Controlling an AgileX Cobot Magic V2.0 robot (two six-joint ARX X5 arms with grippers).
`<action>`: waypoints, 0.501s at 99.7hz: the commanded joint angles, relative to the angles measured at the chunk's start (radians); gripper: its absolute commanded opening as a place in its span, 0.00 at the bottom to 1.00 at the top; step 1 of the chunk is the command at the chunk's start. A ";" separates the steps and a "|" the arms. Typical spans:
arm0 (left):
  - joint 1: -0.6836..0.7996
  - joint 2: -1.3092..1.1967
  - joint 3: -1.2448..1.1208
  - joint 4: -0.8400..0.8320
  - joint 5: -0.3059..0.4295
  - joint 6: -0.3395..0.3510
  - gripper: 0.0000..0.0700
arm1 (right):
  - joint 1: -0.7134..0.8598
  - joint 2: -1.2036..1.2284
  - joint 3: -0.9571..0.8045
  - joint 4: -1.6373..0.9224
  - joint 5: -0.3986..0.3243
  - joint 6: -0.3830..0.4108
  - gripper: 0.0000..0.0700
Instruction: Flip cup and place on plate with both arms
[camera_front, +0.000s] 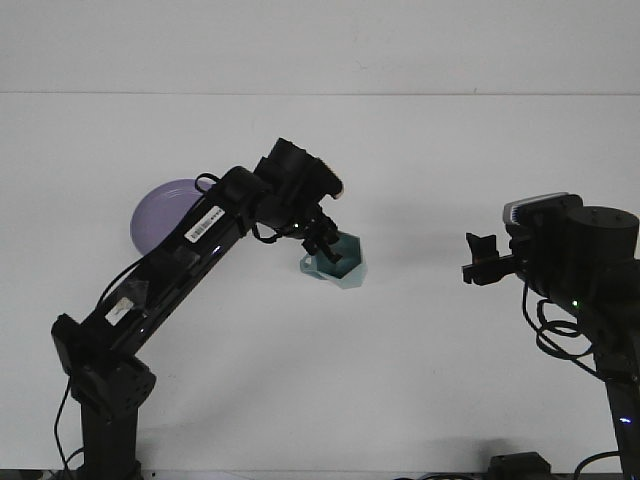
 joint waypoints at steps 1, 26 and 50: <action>0.013 -0.037 0.027 -0.028 -0.025 -0.007 0.01 | 0.003 0.005 0.011 0.009 -0.005 0.013 0.61; 0.214 -0.183 0.027 -0.060 -0.103 -0.025 0.01 | 0.003 0.005 0.011 0.009 -0.015 0.018 0.61; 0.475 -0.192 0.027 -0.063 -0.101 -0.070 0.01 | 0.003 0.005 0.011 0.008 -0.023 0.022 0.61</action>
